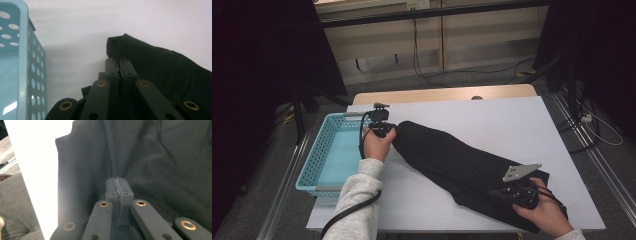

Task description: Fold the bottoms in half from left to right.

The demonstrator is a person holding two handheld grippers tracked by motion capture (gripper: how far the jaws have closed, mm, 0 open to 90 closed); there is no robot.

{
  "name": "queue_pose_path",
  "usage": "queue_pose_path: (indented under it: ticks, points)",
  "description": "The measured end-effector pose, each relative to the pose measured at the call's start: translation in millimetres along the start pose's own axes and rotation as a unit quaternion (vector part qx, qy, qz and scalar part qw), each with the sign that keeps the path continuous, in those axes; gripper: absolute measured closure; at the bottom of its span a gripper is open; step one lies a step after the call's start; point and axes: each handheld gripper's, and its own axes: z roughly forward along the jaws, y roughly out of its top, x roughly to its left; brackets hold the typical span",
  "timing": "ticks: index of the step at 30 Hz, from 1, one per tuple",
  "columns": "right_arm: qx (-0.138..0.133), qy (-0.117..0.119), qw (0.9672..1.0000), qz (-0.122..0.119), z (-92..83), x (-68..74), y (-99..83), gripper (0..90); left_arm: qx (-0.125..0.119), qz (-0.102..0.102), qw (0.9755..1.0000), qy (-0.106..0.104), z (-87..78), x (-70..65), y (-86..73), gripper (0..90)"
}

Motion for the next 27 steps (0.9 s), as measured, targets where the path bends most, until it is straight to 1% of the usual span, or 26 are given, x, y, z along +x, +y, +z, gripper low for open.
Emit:
queue_pose_path:
  ticks: [1,2,4,5,6,7,8,9,10,11,12,13,14,15,16,17,18,20,22,23,24,25,26,27]
  points:
    - [-0.01,-0.001,0.9999,0.002,-1.5,-2.1,1.6,79.7,-0.001,0.001,1.0,-0.001,-0.3,-0.3,-0.2,86.7]
    - [-0.025,-0.013,0.9996,0.005,-4.1,-6.2,4.6,74.6,-0.001,0.001,1.0,-0.001,-0.6,-0.8,-0.2,86.7]
    - [-0.037,-0.04,0.9985,0.012,-9.3,-16.3,8.7,76.7,-0.001,0.0,1.0,-0.003,-1.1,-0.8,-0.5,86.7]
    - [-0.051,-0.07,0.996,0.02,-14.0,-29.9,10.6,76.1,-0.001,0.001,1.0,-0.003,-1.2,-0.5,-0.6,86.7]
    - [-0.051,-0.07,0.996,0.02,-14.0,-29.9,10.6,76.1,-0.001,-0.001,1.0,-0.003,-1.4,-0.5,-0.9,86.7]
    - [-0.058,-0.097,0.9927,0.042,-17.3,-45.6,10.2,76.0,-0.002,0.0,1.0,-0.003,-1.4,-0.4,-1.2,86.7]
    - [-0.058,-0.097,0.9927,0.042,-17.3,-45.6,10.2,76.0,-0.002,0.0,1.0,-0.003,-1.4,-0.3,-1.3,86.7]
    - [-0.054,-0.121,0.9894,0.06,-16.7,-59.8,7.2,74.9,-0.002,-0.001,1.0,-0.003,-1.1,0.1,-1.9,86.7]
    - [-0.054,-0.121,0.9894,0.06,-16.7,-59.8,7.2,74.9,-0.002,-0.001,1.0,-0.003,-1.1,0.1,-1.9,86.6]
    - [-0.053,-0.125,0.9885,0.066,-15.3,-64.1,5.5,75.0,-0.001,-0.001,1.0,-0.003,-0.9,0.5,-2.0,86.6]
    - [-0.042,-0.127,0.988,0.076,-11.8,-69.9,2.2,74.9,-0.001,-0.001,1.0,-0.003,-0.8,0.7,-2.2,86.6]
    - [-0.035,-0.123,0.9885,0.081,-9.4,-71.6,0.3,75.7,-0.001,-0.001,1.0,-0.003,-0.8,0.9,-2.3,86.6]
    - [-0.039,-0.116,0.9896,0.076,-6.7,-71.8,-2.0,76.7,-0.001,-0.001,1.0,-0.003,-0.6,1.2,-2.4,86.6]
    - [-0.039,-0.118,0.9895,0.074,-6.5,-71.4,-1.9,78.8,-0.001,0.002,1.0,-0.002,-0.4,1.8,-2.6,86.6]
    - [-0.032,-0.118,0.9899,0.073,-7.3,-71.8,-1.1,84.0,-0.003,-0.001,1.0,-0.002,0.3,1.9,-3.0,86.6]
    - [-0.024,-0.128,0.9889,0.072,-8.5,-74.4,0.4,90.0,0.0,-0.001,1.0,-0.001,0.5,2.5,-3.2,86.6]
    - [-0.024,-0.128,0.9889,0.072,-8.5,-74.4,0.4,90.0,0.0,-0.001,1.0,-0.001,0.5,2.5,-3.2,86.6]
    - [-0.023,-0.118,0.9893,0.082,-9.1,-79.3,2.1,90.0,0.0,-0.001,1.0,-0.001,0.4,1.4,-3.4,86.7]
    - [-0.021,-0.12,0.9889,0.085,-10.0,-80.3,3.5,90.0,-0.002,0.001,1.0,-0.003,-0.2,0.8,-3.1,86.6]
    - [-0.026,-0.127,0.9884,0.08,-11.5,-81.5,5.1,90.0,-0.003,0.001,1.0,-0.003,-0.5,0.8,-2.8,86.6]
    - [-0.03,-0.13,0.9878,0.081,-13.8,-82.7,7.2,90.0,-0.002,0.001,1.0,-0.002,-0.8,1.1,-2.4,86.7]
    - [-0.038,-0.145,0.9858,0.077,-18.2,-84.2,12.6,90.0,-0.003,0.002,1.0,-0.001,-1.2,1.6,-2.1,86.6]
    - [-0.038,-0.145,0.9858,0.077,-18.2,-84.2,12.6,90.0,-0.003,0.002,1.0,-0.001,-1.2,1.6,-2.1,86.6]
    - [-0.042,-0.143,0.9863,0.07,-20.2,-85.9,17.0,90.0,-0.005,0.001,1.0,-0.001,-1.5,2.1,-2.3,86.6]
